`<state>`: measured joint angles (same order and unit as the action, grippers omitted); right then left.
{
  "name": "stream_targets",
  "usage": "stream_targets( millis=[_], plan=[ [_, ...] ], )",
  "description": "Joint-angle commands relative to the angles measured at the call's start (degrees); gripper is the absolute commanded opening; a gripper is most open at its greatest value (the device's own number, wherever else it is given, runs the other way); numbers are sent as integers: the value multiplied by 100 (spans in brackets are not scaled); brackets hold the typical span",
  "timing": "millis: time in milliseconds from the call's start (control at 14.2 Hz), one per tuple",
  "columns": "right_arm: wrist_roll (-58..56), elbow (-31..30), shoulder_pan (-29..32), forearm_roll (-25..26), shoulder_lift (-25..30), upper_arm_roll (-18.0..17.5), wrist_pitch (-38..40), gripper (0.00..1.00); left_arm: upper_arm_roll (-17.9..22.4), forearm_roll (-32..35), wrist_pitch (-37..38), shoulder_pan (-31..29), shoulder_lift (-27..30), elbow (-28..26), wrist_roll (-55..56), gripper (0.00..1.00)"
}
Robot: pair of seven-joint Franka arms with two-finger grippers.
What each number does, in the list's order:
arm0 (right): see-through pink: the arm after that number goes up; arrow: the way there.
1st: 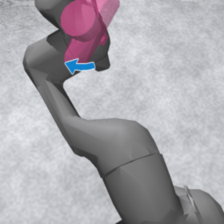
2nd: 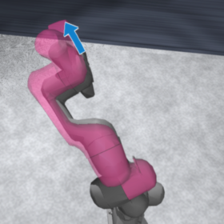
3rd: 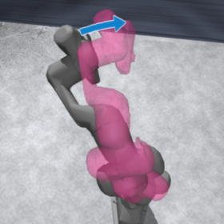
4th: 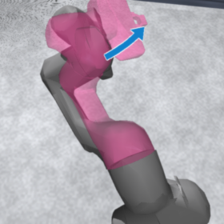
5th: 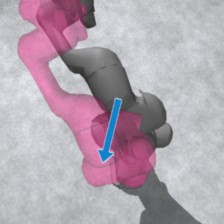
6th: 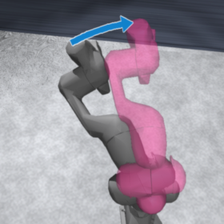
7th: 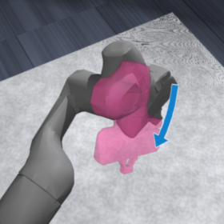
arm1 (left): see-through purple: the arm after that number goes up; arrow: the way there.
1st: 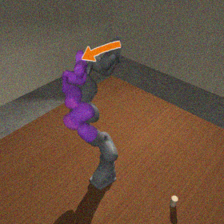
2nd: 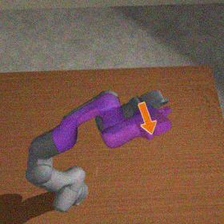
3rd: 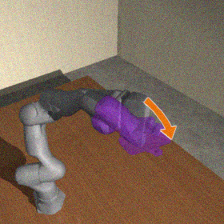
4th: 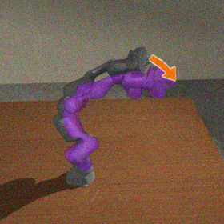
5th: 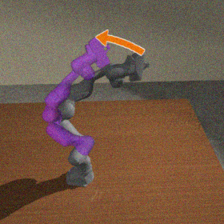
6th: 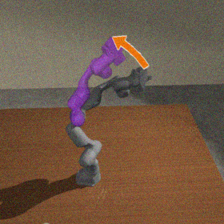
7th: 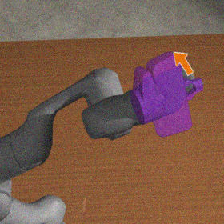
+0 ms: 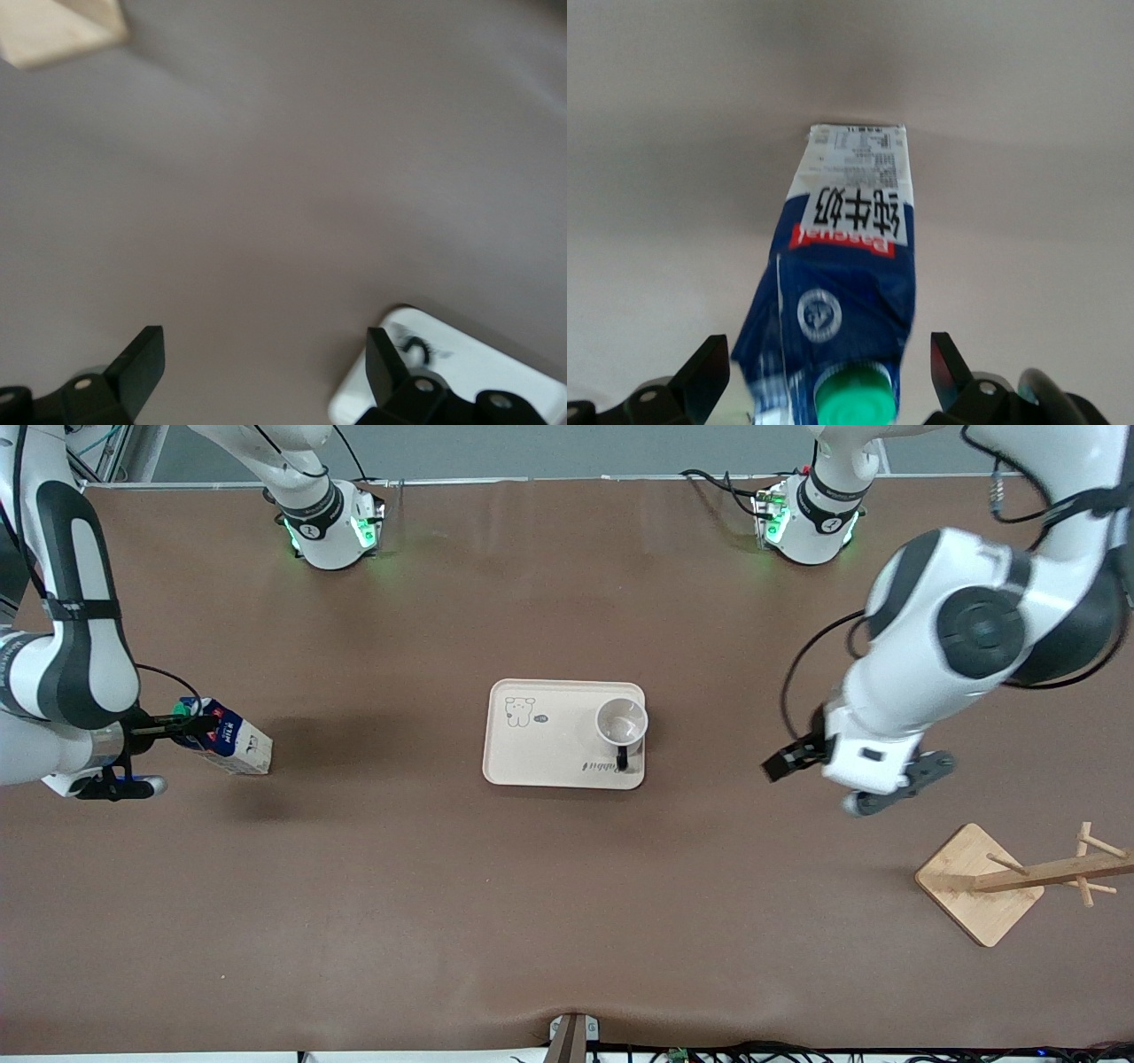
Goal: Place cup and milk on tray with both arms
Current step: 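Grasp the milk carton with the right gripper while the left gripper withdraws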
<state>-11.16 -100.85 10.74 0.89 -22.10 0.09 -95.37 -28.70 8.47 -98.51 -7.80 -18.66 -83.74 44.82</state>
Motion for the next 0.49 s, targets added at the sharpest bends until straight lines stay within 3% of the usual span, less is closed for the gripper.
stream_targets(
  millis=[0,70,282,423],
  plan=[
    [62,-198,-2,43,136,-18,17,40,-22,76,419,-519,564,-160,-997,100],
    [62,-129,-11,60,136,-18,323,0,-22,59,560,-695,678,-160,-1341,100],
    [123,380,-98,52,136,-27,694,0,-13,67,1025,-1056,864,102,-1809,100],
    [167,1107,-422,52,136,-27,1342,0,-22,15,1158,-1214,864,348,-1880,100]
  ],
)
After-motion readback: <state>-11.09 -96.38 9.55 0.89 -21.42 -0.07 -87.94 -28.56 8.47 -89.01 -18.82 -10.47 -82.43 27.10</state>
